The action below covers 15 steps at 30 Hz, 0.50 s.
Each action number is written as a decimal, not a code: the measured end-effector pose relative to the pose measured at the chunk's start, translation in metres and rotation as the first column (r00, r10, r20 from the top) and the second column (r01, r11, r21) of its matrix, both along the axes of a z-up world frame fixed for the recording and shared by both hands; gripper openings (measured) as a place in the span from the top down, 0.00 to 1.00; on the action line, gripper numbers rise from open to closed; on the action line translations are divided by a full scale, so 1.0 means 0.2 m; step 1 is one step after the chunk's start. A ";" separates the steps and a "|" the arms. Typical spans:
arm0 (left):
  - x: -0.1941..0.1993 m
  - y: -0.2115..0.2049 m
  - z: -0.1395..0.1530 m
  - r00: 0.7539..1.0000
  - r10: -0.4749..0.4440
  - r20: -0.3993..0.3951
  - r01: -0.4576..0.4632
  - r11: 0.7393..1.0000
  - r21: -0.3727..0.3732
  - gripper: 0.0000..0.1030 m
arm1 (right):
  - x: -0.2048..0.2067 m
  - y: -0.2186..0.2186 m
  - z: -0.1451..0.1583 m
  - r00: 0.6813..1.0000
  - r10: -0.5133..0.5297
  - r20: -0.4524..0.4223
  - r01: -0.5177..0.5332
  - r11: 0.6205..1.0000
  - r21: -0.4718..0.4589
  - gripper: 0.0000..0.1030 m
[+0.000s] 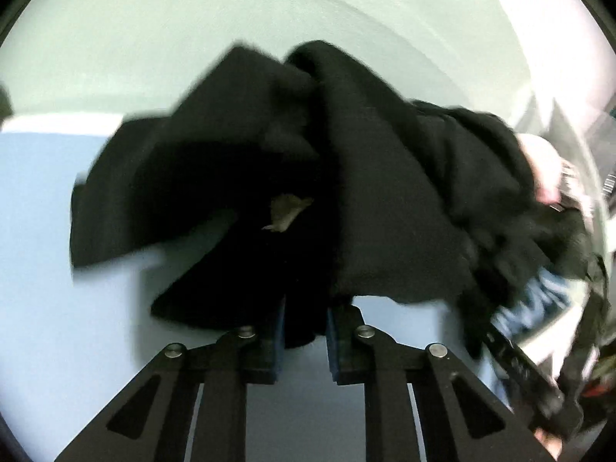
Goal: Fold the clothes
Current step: 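Grasp the black garment with the left gripper while the right gripper grasps it too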
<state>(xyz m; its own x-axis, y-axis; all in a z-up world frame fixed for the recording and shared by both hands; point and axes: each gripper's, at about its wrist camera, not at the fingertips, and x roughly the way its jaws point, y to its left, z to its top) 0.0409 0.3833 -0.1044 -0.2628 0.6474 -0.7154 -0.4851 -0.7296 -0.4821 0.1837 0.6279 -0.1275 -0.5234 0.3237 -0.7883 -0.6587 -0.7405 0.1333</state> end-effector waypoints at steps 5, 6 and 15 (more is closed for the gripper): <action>0.33 -0.26 -0.01 0.990 -0.073 0.122 0.061 0.993 0.104 0.84 | 0.14 -0.15 0.07 0.995 0.075 -0.066 -0.076 0.997 -0.018 0.15; 0.36 -0.31 -0.02 0.986 -0.074 0.150 0.056 0.991 0.120 0.84 | 0.14 -0.20 0.06 0.991 0.120 -0.061 -0.122 0.992 -0.042 0.14; 0.83 -0.68 -0.06 0.975 -0.072 0.212 0.042 0.989 0.142 0.86 | 0.05 -0.64 -0.25 0.945 0.322 0.060 -0.311 0.940 -0.143 0.18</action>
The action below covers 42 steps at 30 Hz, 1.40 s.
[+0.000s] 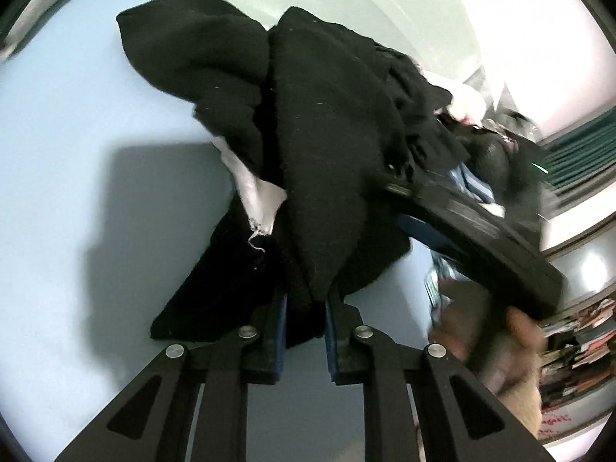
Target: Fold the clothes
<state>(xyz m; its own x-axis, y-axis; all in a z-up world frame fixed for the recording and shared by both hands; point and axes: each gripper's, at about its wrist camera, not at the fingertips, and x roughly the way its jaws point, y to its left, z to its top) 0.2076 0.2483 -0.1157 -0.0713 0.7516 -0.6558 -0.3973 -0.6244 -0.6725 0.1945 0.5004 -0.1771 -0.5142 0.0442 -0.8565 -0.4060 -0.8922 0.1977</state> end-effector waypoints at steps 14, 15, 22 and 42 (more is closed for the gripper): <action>0.26 -0.65 0.25 0.972 0.188 -0.140 -0.206 0.970 -0.125 0.44 | 0.72 -0.43 -0.25 0.962 0.261 0.077 -0.256 0.965 -0.063 0.75; 0.25 -0.65 0.24 0.967 0.218 -0.136 -0.235 0.963 -0.130 0.23 | 0.71 -0.38 -0.23 0.976 0.211 0.058 -0.209 0.977 -0.047 0.54; 0.00 -0.42 0.08 0.962 0.245 -0.122 -0.266 0.941 -0.210 0.25 | 0.55 -0.01 0.07 0.987 0.074 -0.143 -0.055 0.989 0.138 0.22; -0.66 -0.03 0.11 0.956 0.294 -0.012 -0.294 0.956 0.013 0.36 | -0.44 -0.08 0.04 0.971 0.191 -0.145 -0.178 0.980 0.093 0.86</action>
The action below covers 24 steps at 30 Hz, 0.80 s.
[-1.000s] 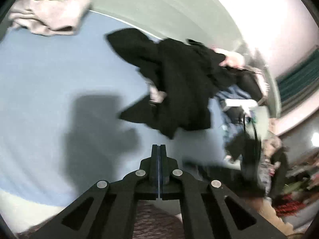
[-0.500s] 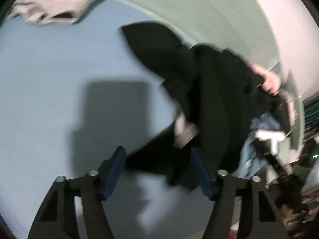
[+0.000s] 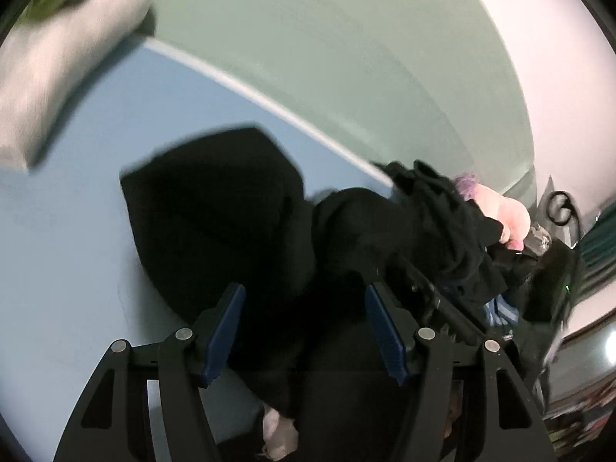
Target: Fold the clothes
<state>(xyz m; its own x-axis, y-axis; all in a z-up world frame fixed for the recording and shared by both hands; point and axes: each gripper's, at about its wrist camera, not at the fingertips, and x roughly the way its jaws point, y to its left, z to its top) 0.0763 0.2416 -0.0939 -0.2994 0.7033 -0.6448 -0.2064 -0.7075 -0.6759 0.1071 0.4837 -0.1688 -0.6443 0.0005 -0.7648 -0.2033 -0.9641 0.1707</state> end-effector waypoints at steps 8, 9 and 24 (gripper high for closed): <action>0.22 -0.26 0.22 0.999 -0.026 0.035 0.015 0.958 0.288 0.30 | 0.53 -0.14 0.65 0.938 0.095 -0.335 -0.111 0.993 -0.030 0.91; 0.26 -0.28 0.29 0.999 -0.042 0.021 0.033 0.946 0.323 0.30 | 0.62 -0.18 0.79 0.916 0.122 -0.383 -0.133 0.991 -0.004 0.91; 1.02 -0.34 1.17 0.921 -0.178 -0.347 0.280 0.921 0.272 0.25 | 1.62 -0.43 1.90 0.714 0.238 -0.659 -0.187 0.971 0.148 0.91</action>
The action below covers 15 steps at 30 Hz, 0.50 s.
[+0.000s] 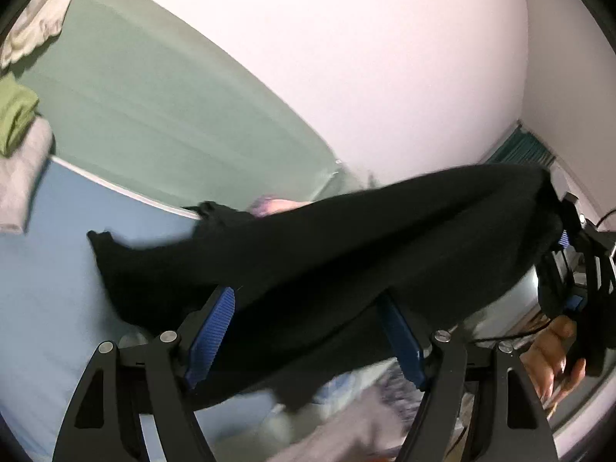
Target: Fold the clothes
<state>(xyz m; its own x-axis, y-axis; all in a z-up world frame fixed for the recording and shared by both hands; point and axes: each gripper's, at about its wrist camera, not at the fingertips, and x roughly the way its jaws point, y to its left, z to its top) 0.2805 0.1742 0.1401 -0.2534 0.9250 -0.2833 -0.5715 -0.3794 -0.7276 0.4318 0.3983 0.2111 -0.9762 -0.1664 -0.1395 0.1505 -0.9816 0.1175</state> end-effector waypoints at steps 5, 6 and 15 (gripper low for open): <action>0.08 0.02 -0.05 0.995 -0.090 0.031 0.092 0.994 -0.054 0.24 | 0.17 0.00 0.19 0.995 -0.093 0.023 0.091 0.991 0.099 0.91; 0.08 0.01 -0.06 0.992 -0.112 0.057 0.114 0.992 -0.046 0.24 | 0.18 0.01 0.21 0.994 -0.103 0.043 0.098 0.989 0.108 0.91; -0.12 0.19 -0.27 0.785 -0.281 0.552 0.242 0.959 0.144 0.25 | 0.31 0.03 0.11 0.989 -0.079 0.125 0.050 0.975 0.218 0.91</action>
<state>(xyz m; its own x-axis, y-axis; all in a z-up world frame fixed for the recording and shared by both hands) 0.2569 0.2125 0.0862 0.1867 0.9528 -0.2395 -0.1260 -0.2185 -0.9677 0.4929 0.4034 0.2336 -0.9543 -0.0562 -0.2934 0.0835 -0.9932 -0.0812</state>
